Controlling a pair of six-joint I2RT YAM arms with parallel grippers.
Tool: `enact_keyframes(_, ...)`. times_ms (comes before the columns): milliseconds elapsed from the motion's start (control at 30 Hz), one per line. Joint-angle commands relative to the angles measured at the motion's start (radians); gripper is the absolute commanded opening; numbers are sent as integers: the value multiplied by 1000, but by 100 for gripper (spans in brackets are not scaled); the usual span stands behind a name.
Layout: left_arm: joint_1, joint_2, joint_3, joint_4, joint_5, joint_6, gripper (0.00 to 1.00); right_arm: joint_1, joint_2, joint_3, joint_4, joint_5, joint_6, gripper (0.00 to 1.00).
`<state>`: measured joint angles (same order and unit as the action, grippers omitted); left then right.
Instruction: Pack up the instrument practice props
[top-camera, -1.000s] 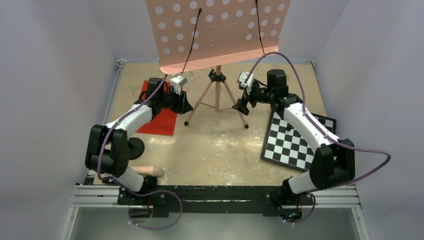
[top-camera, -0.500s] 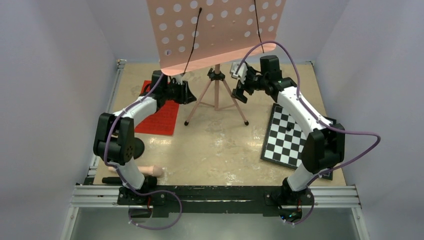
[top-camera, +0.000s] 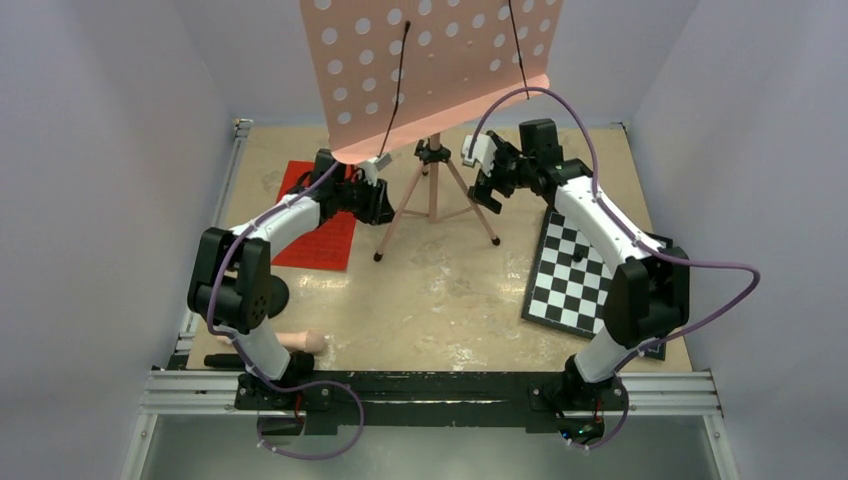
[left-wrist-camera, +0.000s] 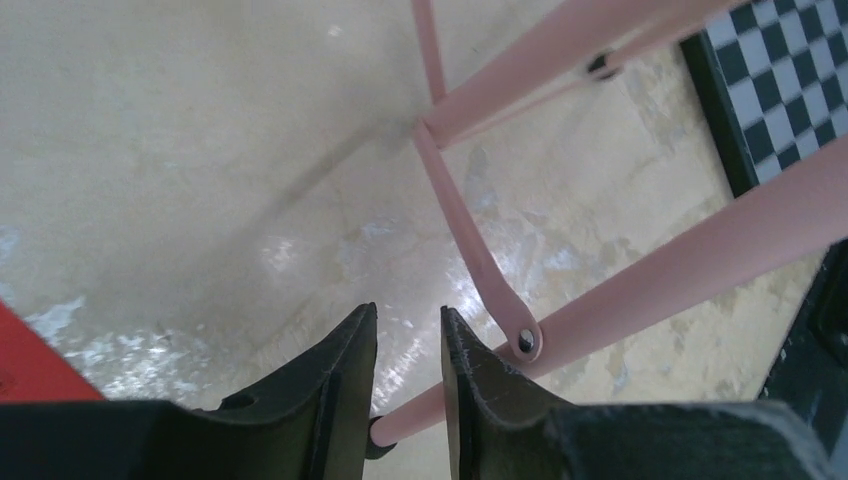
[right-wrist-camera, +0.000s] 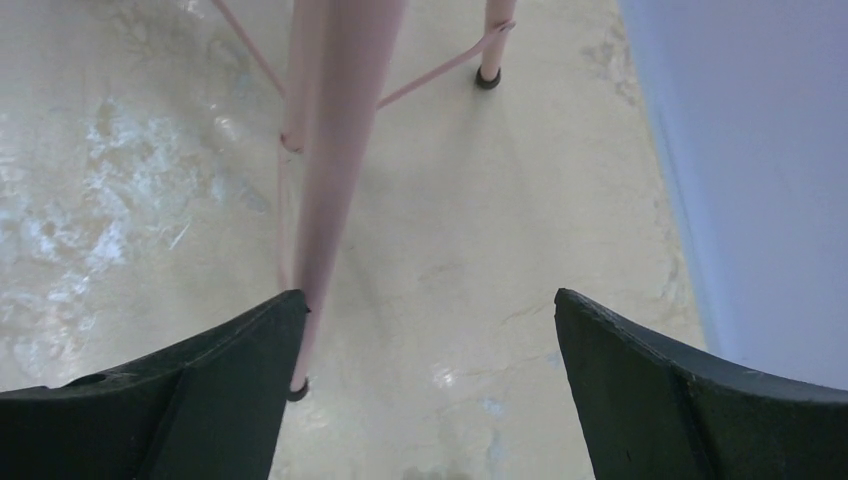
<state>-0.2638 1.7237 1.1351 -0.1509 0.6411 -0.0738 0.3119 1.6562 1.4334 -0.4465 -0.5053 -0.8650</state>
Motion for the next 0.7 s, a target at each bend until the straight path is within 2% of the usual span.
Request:
enact_keyframes(0, -71, -32, 33, -193, 140, 155, 35, 1, -141, -114, 17, -58, -1, 99)
enact_keyframes(100, -74, -23, 36, -236, 133, 185, 35, 1, -218, -215, -15, -153, -91, 99)
enact_keyframes(200, -74, -32, 29, -261, 138, 221, 35, 6, -212, -235, -36, -203, -119, 99)
enact_keyframes(500, -146, -38, 22, -381, 195, 437, 35, 10, -72, -114, 84, -66, -60, 99)
enact_keyframes(667, -191, -41, 28, -404, 185, 490, 34, 11, -12, -75, 155, 10, -42, 99)
